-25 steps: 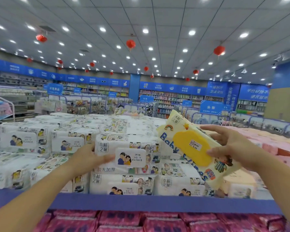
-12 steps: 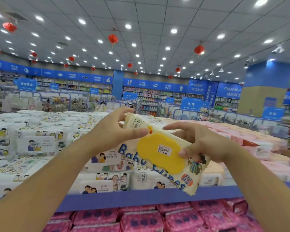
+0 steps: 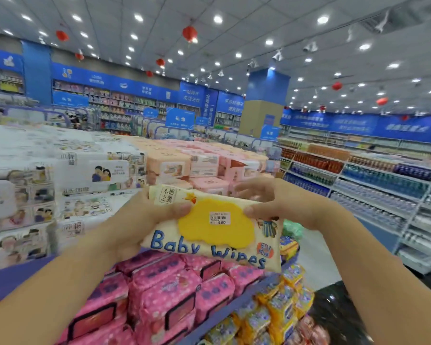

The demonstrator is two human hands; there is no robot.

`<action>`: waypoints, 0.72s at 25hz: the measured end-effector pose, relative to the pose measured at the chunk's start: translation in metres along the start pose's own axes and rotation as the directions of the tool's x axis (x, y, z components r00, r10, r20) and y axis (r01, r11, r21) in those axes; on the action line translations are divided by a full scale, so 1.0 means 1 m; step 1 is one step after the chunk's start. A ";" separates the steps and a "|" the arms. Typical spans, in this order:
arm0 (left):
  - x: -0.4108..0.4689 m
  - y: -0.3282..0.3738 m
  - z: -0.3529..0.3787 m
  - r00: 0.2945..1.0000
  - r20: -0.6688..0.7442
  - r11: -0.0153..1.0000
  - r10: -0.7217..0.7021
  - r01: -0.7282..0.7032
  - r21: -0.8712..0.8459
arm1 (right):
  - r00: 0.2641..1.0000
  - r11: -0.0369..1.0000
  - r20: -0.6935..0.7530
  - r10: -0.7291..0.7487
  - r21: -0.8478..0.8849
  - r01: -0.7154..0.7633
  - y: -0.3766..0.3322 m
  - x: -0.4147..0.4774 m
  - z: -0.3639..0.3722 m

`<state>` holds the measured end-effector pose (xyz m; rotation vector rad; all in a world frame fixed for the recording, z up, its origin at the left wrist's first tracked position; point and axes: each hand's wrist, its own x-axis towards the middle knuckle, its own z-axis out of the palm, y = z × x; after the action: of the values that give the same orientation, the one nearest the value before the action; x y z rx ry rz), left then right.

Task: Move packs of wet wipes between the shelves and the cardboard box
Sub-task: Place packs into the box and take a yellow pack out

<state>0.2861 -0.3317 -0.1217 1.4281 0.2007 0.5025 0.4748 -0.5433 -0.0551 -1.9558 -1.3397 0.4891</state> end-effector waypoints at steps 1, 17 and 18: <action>0.000 -0.011 0.018 1.000 -0.013 0.999 -0.017 0.016 -0.043 | 0.997 0.999 -0.072 0.040 0.028 -0.038 0.018 -0.017 -0.005; -0.041 -0.201 0.267 0.918 -0.261 0.946 -0.299 0.321 0.047 | 0.892 0.694 -0.120 0.435 0.676 -0.247 0.292 -0.206 0.030; -0.041 -0.211 0.271 0.917 -0.248 0.940 -0.313 0.337 0.060 | 0.882 0.680 -0.100 0.461 0.679 -0.278 0.306 -0.209 0.032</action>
<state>0.4099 -0.6052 -0.2947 1.3961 0.6530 0.3884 0.5709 -0.7900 -0.3162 -1.6036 -0.4702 0.7417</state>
